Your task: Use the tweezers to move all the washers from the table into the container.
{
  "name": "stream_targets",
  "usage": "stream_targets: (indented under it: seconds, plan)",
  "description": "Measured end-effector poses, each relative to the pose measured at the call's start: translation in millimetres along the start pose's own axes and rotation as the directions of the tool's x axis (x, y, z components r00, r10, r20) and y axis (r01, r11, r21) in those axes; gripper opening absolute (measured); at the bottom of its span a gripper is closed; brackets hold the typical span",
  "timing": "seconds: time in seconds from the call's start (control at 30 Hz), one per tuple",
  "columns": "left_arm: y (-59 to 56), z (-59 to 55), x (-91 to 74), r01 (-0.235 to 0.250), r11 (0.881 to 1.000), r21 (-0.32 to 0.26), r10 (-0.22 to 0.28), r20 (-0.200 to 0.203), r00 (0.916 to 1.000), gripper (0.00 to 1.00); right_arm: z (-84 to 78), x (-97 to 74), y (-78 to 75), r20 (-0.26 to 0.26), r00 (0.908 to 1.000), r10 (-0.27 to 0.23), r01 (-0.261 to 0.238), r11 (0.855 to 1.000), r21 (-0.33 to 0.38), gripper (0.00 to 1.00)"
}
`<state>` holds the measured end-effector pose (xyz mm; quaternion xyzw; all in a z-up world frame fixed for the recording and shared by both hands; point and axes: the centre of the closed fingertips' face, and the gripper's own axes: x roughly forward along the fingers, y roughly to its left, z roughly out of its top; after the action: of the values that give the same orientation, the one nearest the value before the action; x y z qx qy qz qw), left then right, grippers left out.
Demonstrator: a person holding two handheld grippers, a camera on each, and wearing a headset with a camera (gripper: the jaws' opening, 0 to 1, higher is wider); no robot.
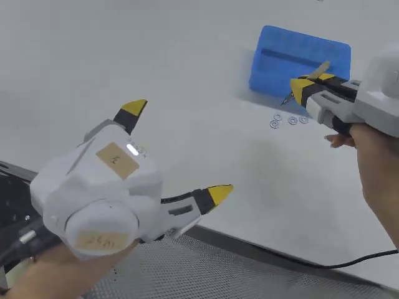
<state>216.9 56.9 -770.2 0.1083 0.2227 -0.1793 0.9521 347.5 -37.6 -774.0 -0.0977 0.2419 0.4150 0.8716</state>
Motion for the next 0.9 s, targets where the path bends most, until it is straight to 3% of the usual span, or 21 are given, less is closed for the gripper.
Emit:
stream_targets:
  seconds: [0.9]
  plan:
    - [0.8, 1.7, -1.9, -0.007, 1.000, -0.003, 0.007, 0.005, 1.0000, 0.96, -13.3, 10.1, -15.5, -0.014, 0.9996, -0.025, 0.026, 0.996, 0.085, 0.03]
